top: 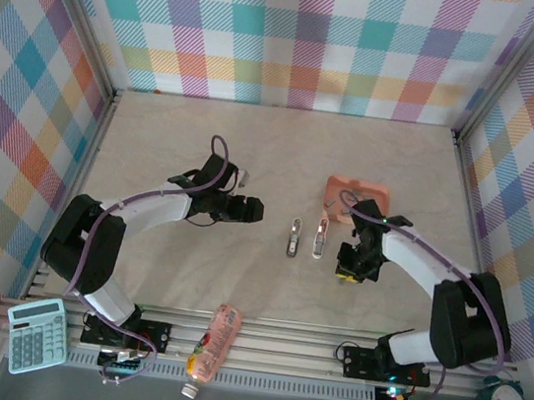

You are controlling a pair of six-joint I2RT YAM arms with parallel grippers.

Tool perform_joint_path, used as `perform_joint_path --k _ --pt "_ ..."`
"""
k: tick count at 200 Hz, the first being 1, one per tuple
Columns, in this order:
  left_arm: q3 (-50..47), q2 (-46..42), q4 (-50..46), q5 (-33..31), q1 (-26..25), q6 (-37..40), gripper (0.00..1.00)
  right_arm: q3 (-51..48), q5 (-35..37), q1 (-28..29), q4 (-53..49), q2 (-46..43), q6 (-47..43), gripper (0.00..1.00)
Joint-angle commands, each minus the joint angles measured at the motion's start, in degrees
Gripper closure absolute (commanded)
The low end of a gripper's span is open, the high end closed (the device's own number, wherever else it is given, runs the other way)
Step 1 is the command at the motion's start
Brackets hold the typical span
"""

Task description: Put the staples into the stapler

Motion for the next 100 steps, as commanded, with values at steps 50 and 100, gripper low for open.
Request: perform_joint_path --k 50,100 --pt "1.61 0.87 -0.45 0.44 -0.71 -0.04 0.23 1.76 4.63 5.97 4.34 -7.16 3.28 0.83" --pt "2.01 2.06 -0.61 -0.20 -0.66 -0.87 0.23 8.02 10.16 12.21 4.84 -1.94 6.04 0.83"
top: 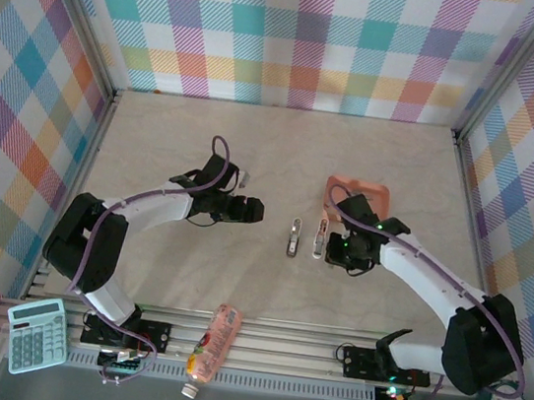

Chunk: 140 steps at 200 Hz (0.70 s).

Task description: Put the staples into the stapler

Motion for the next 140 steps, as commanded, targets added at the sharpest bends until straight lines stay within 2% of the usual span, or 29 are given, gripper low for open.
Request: perform_joint_path --k 1,97,140 --pt "1.72 1.05 -0.55 -0.02 -0.60 -0.85 0.23 4.25 3.92 2.44 1.10 2.72 2.52 0.83" --pt "1.00 5.68 0.25 2.04 -0.23 -9.24 0.22 18.82 10.71 11.51 0.18 19.02 6.08 0.84" --pt "0.26 6.08 0.56 2.78 -0.14 -11.58 0.22 21.40 12.56 13.10 0.03 23.70 7.07 0.84"
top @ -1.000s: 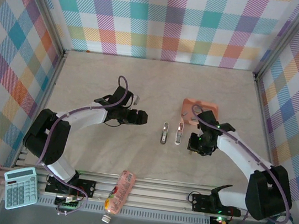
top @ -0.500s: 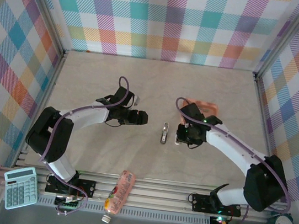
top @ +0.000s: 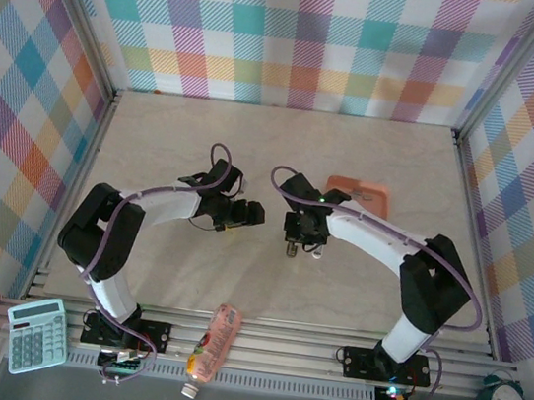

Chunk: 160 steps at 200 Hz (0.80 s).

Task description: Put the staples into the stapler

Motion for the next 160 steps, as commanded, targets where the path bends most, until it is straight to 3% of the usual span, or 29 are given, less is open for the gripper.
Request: perform_joint_path --k 1,109,160 --pt "-0.15 0.40 0.38 1.28 -0.16 -2.17 0.22 1.95 2.35 0.62 -1.08 1.81 1.65 0.84" --pt "1.11 -2.92 -2.73 6.01 7.50 -6.77 0.21 1.68 2.18 1.40 -0.49 3.93 3.52 0.85" --pt "-0.49 -3.64 -2.54 5.68 8.44 -5.78 0.21 1.63 2.18 1.72 -0.38 4.50 3.95 0.85"
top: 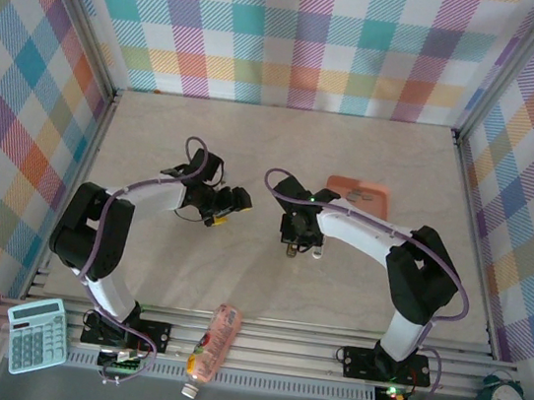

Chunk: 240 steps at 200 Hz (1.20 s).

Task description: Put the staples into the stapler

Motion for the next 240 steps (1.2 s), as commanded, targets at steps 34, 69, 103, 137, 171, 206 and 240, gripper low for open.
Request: perform_joint_path --k 34,69,103,137,171,206,240 --pt "-1.59 -1.80 -0.25 0.78 0.71 1.12 0.21 0.56 0.73 0.86 -0.23 1.02 1.71 0.85" --pt "-2.13 -1.18 -0.21 1.15 0.80 1.24 0.21 0.82 0.83 0.94 -0.06 1.65 2.08 0.85" --pt "-1.92 -0.71 -0.23 1.39 0.81 1.26 0.21 1.64 0.58 0.93 -0.23 2.96 1.99 0.85" --pt "-1.80 -0.30 -0.18 1.57 0.89 1.38 0.21 2.11 0.63 0.93 -0.10 3.56 1.81 0.85" --pt "-1.62 0.28 -0.18 1.66 0.89 1.44 0.21 2.82 0.47 0.93 -0.09 3.47 1.60 0.85" --pt "-1.53 0.62 -0.18 1.72 0.86 1.36 0.21 3.80 0.78 0.93 -0.40 3.04 1.14 0.85" --pt "-1.38 0.70 -0.17 1.81 0.89 1.51 0.21 3.88 0.40 0.93 -0.53 4.09 1.20 0.85"
